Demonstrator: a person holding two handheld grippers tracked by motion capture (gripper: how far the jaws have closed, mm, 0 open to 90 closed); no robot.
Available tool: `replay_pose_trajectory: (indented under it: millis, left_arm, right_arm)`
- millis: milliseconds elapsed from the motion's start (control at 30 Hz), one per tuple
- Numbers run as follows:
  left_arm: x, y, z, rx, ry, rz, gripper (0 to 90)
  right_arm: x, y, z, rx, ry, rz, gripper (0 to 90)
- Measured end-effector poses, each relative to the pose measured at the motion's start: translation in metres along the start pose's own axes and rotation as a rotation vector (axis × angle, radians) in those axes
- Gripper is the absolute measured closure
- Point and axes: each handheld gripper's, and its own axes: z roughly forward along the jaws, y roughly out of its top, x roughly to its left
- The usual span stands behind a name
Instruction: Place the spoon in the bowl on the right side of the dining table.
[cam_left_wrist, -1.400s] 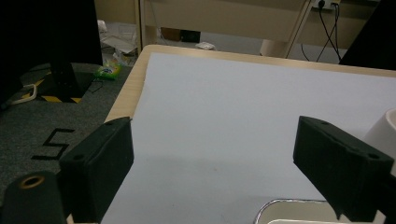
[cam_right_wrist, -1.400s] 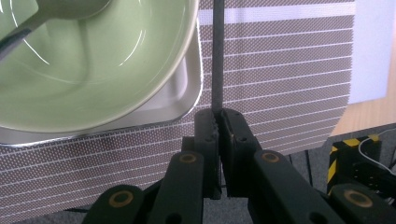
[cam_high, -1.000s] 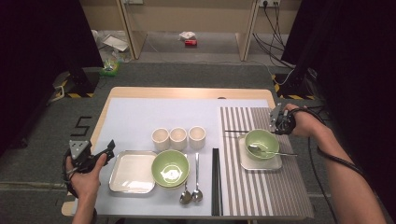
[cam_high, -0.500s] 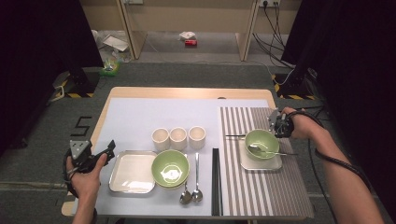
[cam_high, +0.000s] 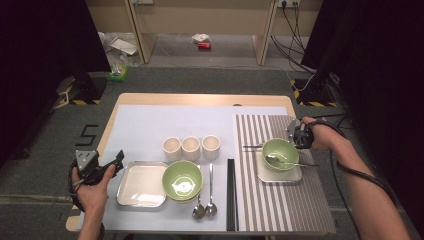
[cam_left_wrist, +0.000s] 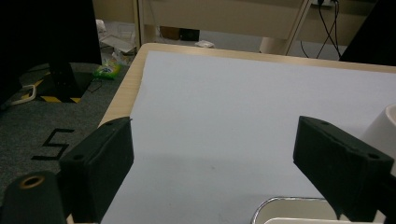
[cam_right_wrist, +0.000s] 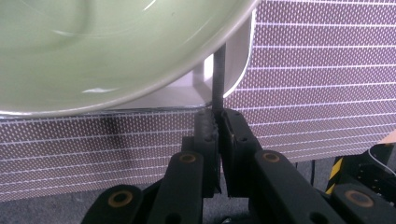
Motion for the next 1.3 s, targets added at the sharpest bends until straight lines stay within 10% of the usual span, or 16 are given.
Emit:
replay_pose_trajectory:
  millis: [667,1300]
  left_arm:
    - [0.000,0.000,0.000,0.002,-0.003,-0.001,11.3]
    - [-0.001,0.001,0.001,-0.002,-0.004,-0.002,11.3]
  right_arm:
    - [-0.001,0.002,-0.005,0.010,-0.003,-0.010,78.7]
    - [0.000,-0.003,-0.018,-0.014,0.010,0.093,76.6]
